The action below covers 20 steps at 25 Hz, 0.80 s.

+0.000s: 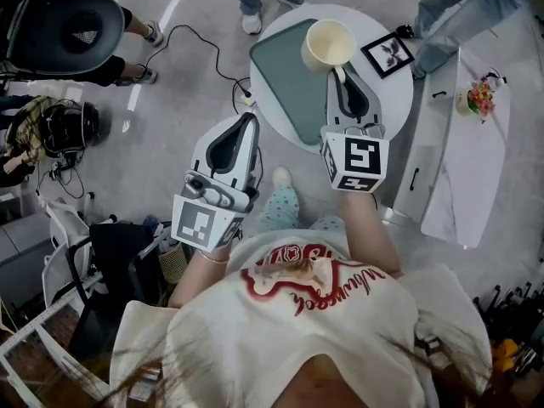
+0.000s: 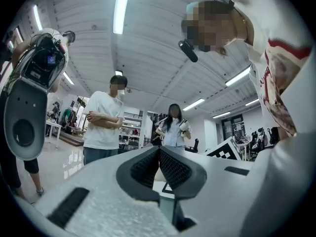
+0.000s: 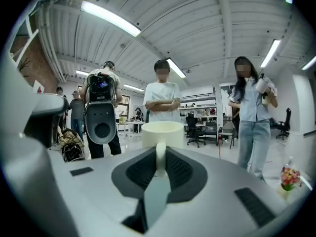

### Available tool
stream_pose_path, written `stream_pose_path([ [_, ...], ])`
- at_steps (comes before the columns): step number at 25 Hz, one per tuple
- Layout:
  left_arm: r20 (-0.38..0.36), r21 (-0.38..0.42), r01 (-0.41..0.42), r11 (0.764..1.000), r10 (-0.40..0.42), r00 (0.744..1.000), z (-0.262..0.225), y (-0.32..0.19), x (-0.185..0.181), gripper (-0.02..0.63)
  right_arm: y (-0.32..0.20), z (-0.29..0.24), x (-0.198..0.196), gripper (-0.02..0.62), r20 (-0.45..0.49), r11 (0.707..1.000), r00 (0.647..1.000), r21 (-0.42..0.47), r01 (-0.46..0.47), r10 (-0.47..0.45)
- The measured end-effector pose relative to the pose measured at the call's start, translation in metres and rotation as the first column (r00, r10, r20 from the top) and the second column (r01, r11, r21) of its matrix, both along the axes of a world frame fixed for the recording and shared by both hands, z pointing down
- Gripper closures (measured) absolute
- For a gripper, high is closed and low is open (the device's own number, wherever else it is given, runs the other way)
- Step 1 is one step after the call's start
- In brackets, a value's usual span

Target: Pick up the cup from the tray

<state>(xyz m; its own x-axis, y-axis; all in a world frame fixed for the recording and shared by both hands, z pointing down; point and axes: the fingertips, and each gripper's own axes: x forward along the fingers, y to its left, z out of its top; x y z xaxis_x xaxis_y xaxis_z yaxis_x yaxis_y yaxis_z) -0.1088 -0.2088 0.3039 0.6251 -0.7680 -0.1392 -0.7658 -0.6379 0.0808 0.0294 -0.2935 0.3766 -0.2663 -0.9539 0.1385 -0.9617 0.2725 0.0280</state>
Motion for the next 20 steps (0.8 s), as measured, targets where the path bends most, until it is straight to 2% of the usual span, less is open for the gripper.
stream_pose_path([
  [3, 0.006, 0.024, 0.004, 1.0, -0.004, 1.0, -0.006, 0.029, 0.026, 0.592, 0.037, -0.016, 0.018, 0.541, 0.0, 0.999, 0.999, 0.023, 0.032, -0.032],
  [6, 0.004, 0.064, 0.043, 0.997, -0.043, 0.999, -0.009, 0.068, 0.056, 0.592, 0.078, -0.025, 0.041, 0.541, -0.012, 0.995, 0.996, 0.04, 0.089, -0.088],
  [9, 0.007, 0.098, 0.089, 0.991, -0.09, 0.996, -0.004, 0.125, 0.092, 0.592, 0.133, -0.025, 0.072, 0.541, -0.021, 0.989, 0.99, 0.032, 0.143, -0.142],
  [13, -0.008, 0.095, 0.154, 0.983, -0.154, 0.988, -0.001, 0.204, 0.136, 0.592, 0.209, -0.019, 0.105, 0.541, -0.043, 0.974, 0.973, -0.01, 0.227, -0.228],
  [16, 0.003, 0.102, 0.184, 0.978, -0.186, 0.983, -0.009, 0.25, 0.151, 0.592, 0.254, -0.026, 0.118, 0.541, -0.047, 0.962, 0.961, -0.019, 0.273, -0.274],
  [20, 0.012, 0.12, 0.207, 0.971, -0.21, 0.978, -0.025, 0.287, 0.153, 0.592, 0.298, -0.039, 0.123, 0.541, -0.036, 0.953, 0.952, -0.004, 0.303, -0.303],
])
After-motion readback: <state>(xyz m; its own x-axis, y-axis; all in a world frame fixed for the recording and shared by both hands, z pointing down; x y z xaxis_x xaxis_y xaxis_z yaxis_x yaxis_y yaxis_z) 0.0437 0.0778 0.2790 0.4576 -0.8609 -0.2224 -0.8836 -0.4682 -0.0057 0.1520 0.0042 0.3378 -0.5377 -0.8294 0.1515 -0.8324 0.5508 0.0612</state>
